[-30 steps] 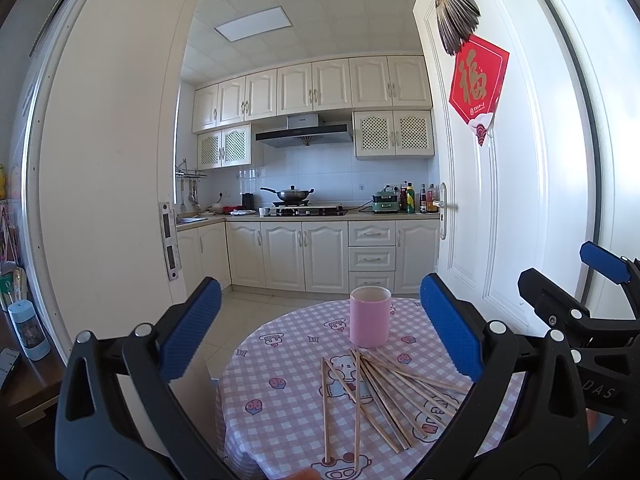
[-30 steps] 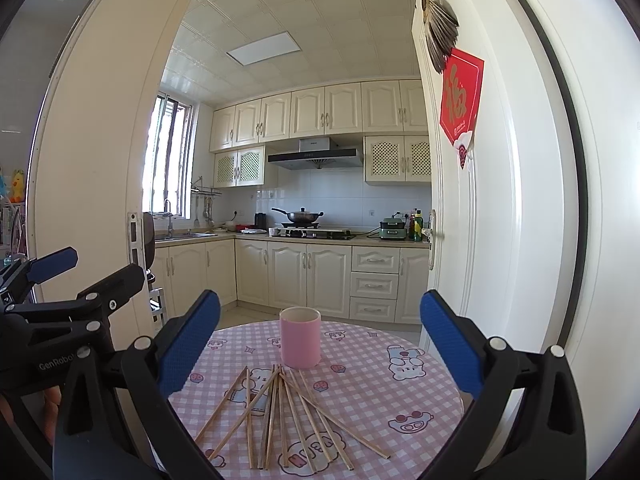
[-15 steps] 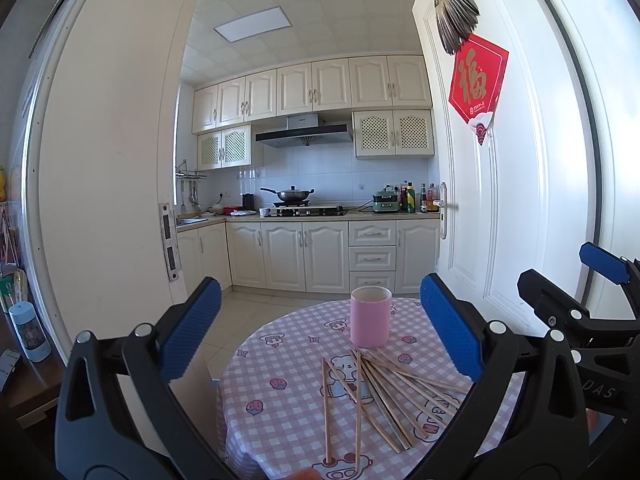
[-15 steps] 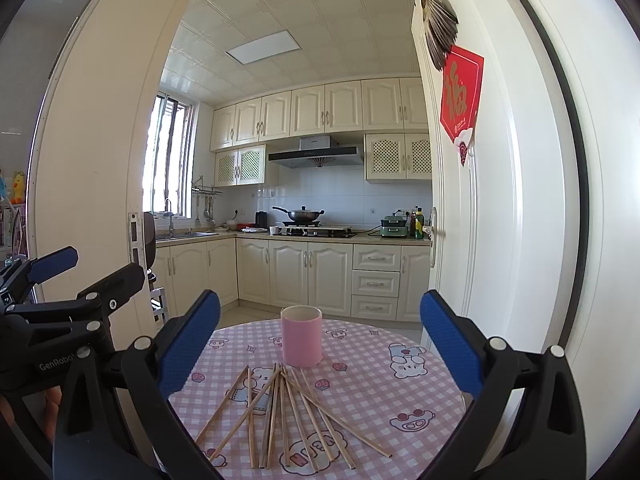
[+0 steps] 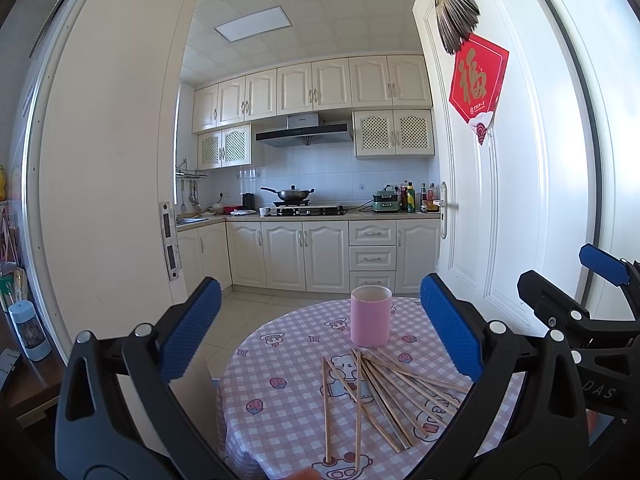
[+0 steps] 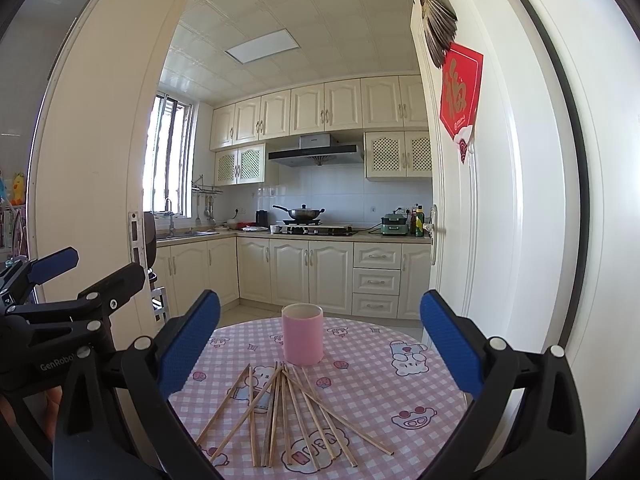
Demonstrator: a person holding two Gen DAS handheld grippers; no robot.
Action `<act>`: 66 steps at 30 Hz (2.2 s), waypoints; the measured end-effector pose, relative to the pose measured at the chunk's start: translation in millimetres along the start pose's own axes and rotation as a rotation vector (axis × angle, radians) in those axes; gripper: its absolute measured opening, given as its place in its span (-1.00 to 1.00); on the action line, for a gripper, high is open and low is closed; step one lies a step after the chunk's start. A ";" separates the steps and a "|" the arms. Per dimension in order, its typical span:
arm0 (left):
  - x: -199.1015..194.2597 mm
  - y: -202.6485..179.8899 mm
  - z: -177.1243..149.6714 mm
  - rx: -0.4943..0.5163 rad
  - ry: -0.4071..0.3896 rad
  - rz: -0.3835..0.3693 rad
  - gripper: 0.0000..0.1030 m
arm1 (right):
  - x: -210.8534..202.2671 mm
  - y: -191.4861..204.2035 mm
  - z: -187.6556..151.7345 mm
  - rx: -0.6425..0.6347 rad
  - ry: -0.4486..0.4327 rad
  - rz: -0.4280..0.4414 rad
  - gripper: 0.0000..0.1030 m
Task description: Organize utensils
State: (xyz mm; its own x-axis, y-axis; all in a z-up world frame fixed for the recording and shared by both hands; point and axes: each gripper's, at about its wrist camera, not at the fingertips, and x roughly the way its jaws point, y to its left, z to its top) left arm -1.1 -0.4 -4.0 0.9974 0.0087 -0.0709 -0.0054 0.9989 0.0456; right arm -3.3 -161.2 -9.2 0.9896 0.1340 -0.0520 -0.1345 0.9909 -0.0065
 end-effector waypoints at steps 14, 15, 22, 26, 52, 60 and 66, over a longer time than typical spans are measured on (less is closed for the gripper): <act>1.8 1.4 -0.8 0.000 0.003 -0.001 0.88 | 0.9 1.1 -1.0 0.004 0.009 0.004 0.87; 1.7 1.1 -0.7 0.001 0.003 -0.001 0.88 | 0.8 1.2 -1.0 0.005 0.010 0.005 0.87; 2.5 1.3 -0.9 0.000 0.005 -0.002 0.88 | 1.4 1.7 -0.2 0.008 0.015 0.006 0.87; 4.8 2.3 -3.6 0.001 0.018 0.000 0.88 | 3.3 2.4 -0.9 0.005 0.024 0.009 0.87; 93.1 9.1 -21.7 0.012 0.152 0.007 0.88 | 92.1 -4.8 -20.0 0.016 0.153 0.047 0.87; 153.8 31.9 -42.1 -0.067 0.382 -0.042 0.88 | 132.8 -16.0 -32.1 0.037 0.267 0.066 0.87; 214.2 59.8 -86.8 -0.154 0.675 -0.011 0.88 | 171.6 -32.6 -60.1 0.050 0.449 0.099 0.87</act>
State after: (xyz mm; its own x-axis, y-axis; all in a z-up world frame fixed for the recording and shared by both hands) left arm 206.1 65.1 -102.9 0.7351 -0.0249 -0.6775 -0.0557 0.9937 -0.0970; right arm 167.8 -171.3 -78.0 0.8509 0.2194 -0.4772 -0.2134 0.9746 0.0676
